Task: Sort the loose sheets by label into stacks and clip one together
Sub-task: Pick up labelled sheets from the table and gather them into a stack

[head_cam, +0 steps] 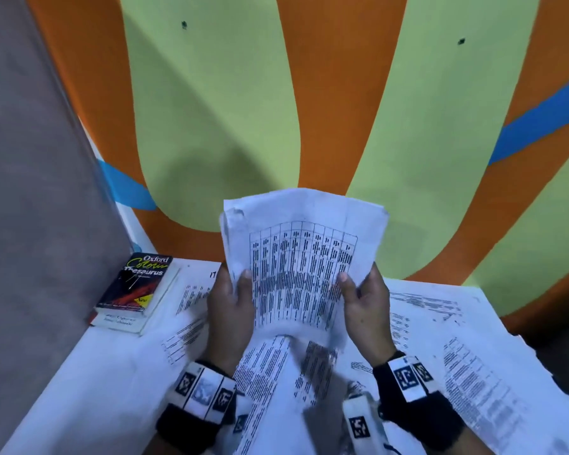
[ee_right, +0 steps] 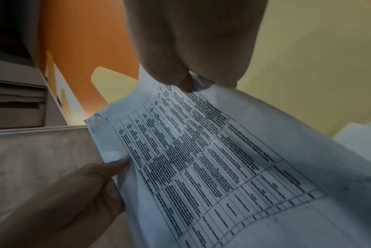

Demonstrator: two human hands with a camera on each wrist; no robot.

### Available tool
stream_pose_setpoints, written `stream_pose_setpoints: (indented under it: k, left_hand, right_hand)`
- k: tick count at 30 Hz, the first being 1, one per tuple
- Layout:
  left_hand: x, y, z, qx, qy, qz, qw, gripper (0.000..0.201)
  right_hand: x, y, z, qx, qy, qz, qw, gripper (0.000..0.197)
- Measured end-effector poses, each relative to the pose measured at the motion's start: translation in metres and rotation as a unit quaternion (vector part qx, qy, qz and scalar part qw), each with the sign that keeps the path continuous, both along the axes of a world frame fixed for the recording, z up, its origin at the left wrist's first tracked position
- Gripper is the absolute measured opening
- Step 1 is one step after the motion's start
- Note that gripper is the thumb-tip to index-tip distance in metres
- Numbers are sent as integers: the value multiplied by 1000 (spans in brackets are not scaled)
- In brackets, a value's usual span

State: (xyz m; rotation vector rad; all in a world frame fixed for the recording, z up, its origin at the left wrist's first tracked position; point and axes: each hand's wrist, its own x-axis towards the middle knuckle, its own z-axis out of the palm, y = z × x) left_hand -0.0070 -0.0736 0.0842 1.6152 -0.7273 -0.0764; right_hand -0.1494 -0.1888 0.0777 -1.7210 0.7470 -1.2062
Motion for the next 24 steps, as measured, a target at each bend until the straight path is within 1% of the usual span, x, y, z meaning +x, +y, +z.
stream_pose_setpoints:
  k: [1, 3, 5, 6, 7, 8, 9, 10, 12, 13, 14, 16, 17, 19, 21, 22, 24]
  left_hand:
    - [0, 0, 3, -9, 3, 5, 1000, 6]
    - [2, 0, 4, -12, 9, 6, 1000, 15]
    - [5, 1, -3, 22, 30, -5, 999, 25]
    - [7, 1, -6, 44, 44, -10, 998, 24]
    - [8, 1, -10, 63, 52, -12, 997, 19]
    - [7, 2, -12, 73, 51, -12, 996, 12]
    - [5, 2, -11, 70, 43, -9, 997, 6]
    - [3, 3, -9, 57, 35, -6, 998, 3]
    - [-1, 5, -3, 27, 34, -9, 999, 5]
    - [-2, 7, -2, 26, 40, -16, 999, 9]
    - [-1, 7, -3, 32, 50, -29, 998, 12]
    - [2, 6, -12, 64, 67, -49, 994, 18]
    - [5, 7, -16, 79, 63, -42, 994, 21]
    - [10, 9, -18, 78, 44, -2, 996, 20]
    - [17, 13, -14, 61, 11, 48, 997, 16]
    - [24, 15, -12, 49, -7, 73, 996, 18]
    - [39, 20, -11, 21, -23, 108, 994, 28]
  right_hand:
    - [0, 0, 3, -5, -1, -5, 1000, 25]
    - [0, -2, 3, -3, 13, -2, 1000, 21]
    - [0, -3, -2, 10, 55, -1, 998, 40]
    - [-1, -4, -5, 15, 76, 1, 997, 44]
    - [-2, -5, -8, 18, 88, -2, 996, 39]
    - [-3, -4, -9, 17, 93, -5, 995, 27]
    - [-4, -3, -8, 12, 94, -9, 995, 14]
    - [-5, -2, -6, 2, 86, -14, 996, 7]
    - [-6, 0, 0, -8, 54, -10, 998, 13]
    - [-7, 2, 1, 4, 47, 2, 999, 18]
    - [-7, 2, 2, 22, 57, 14, 998, 27]
    - [-9, -2, -10, 65, 128, 20, 989, 50]
    - [-11, -5, -20, 89, 179, 3, 980, 60]
    - [-17, -11, -42, 151, 288, -37, 945, 70]
    - [-22, -11, -63, 195, 400, -45, 894, 76]
    - [-21, -7, -71, 207, 451, -45, 867, 81]
    - [-13, 6, -81, 206, 526, -64, 823, 91]
